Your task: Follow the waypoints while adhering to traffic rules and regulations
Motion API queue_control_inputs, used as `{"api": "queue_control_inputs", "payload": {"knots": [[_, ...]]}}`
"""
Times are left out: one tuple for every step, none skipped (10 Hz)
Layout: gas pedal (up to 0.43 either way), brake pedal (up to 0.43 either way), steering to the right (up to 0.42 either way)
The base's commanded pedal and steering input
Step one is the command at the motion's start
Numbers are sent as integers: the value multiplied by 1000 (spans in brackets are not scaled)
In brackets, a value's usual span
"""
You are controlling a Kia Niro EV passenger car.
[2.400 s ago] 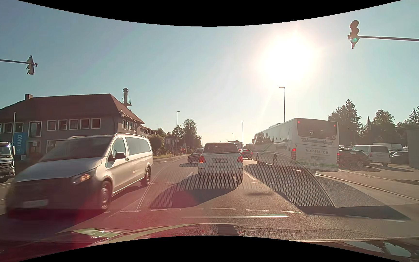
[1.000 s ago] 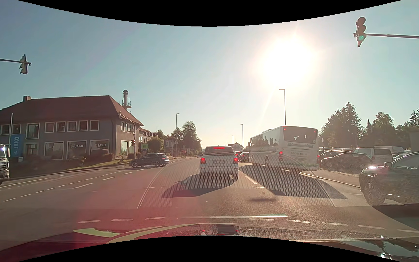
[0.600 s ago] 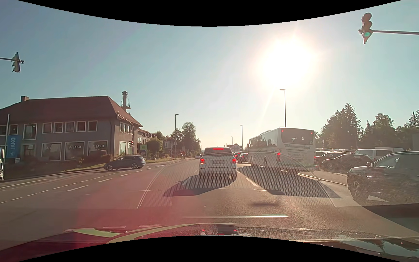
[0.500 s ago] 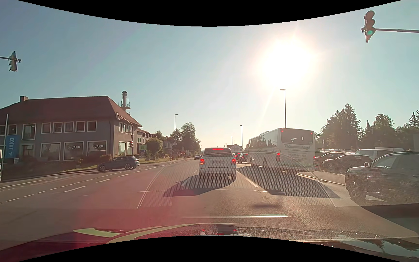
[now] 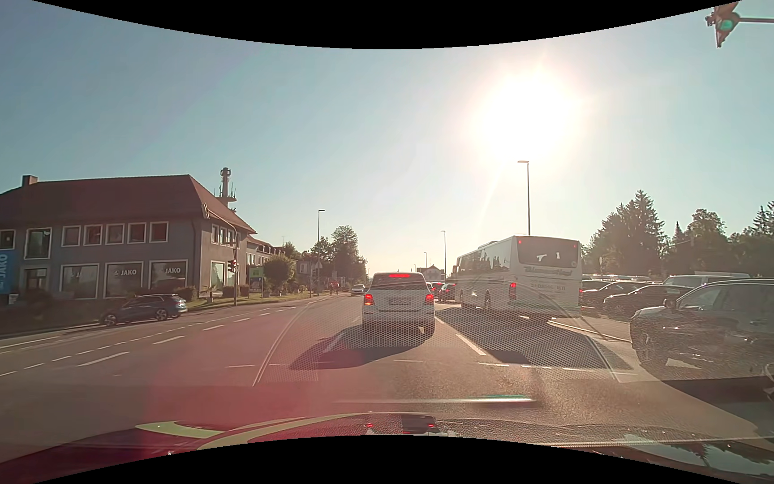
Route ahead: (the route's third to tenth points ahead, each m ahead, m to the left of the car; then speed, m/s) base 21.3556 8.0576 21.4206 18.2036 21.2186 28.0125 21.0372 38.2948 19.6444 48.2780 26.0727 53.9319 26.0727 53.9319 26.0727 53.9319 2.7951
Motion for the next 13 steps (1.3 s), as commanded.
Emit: {"api": "queue_control_inputs", "payload": {"knots": [[228,0,20],[228,0,15],[228,0,12],[220,0,11],[189,0,10],[67,0,10],[0,0,9],[0,0,5],[0,0,5],[0,159,4],[0,213,2],[0,226,-3],[0,232,-9]]}}
